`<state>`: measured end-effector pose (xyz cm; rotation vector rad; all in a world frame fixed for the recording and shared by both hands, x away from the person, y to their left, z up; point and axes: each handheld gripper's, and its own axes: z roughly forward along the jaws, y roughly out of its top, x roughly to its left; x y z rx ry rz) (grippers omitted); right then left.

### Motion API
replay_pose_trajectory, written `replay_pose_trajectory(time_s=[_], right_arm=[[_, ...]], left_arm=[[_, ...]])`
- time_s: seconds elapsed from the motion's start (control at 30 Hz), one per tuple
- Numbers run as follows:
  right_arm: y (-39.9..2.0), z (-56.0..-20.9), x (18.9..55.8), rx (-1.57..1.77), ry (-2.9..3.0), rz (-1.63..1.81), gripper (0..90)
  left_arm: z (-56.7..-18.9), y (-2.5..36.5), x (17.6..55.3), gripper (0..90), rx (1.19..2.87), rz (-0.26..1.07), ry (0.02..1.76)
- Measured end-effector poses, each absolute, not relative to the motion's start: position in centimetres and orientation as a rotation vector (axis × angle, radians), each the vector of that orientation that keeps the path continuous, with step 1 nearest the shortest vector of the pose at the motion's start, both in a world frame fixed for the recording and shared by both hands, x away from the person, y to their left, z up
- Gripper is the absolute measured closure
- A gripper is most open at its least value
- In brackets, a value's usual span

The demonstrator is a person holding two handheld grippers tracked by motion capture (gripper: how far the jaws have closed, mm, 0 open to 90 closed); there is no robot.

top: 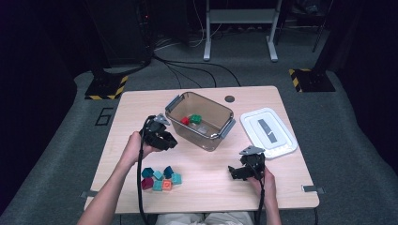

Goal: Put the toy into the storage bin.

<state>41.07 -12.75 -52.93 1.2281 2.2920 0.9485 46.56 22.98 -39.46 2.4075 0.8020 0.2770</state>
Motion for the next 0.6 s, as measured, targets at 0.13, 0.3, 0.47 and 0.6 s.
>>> replay_pose_trajectory(time_s=[0.13, 0.3, 0.47, 0.6], right_arm=[[-12.8, -52.9, 41.1, 1.228, 2.292, 0.949, 0.0], [-12.8, -52.9, 41.1, 1.227, 2.293, 0.948, 0.0], [-12.8, -52.9, 41.1, 1.226, 2.293, 0.949, 0.0], [-12.8, -52.9, 41.1, 1.226, 2.293, 0.949, 0.0]], left_arm=[[-38.9, 22.8, 46.8, 43.5, 2.4, 0.285, 0.8], [-38.0, 22.5, 47.1, 43.5, 2.398, 0.301, 0.797], [-36.8, 22.3, 47.5, 43.5, 2.393, 0.327, 0.784], [-36.1, 22.2, 48.2, 43.5, 2.381, 0.336, 0.787]])
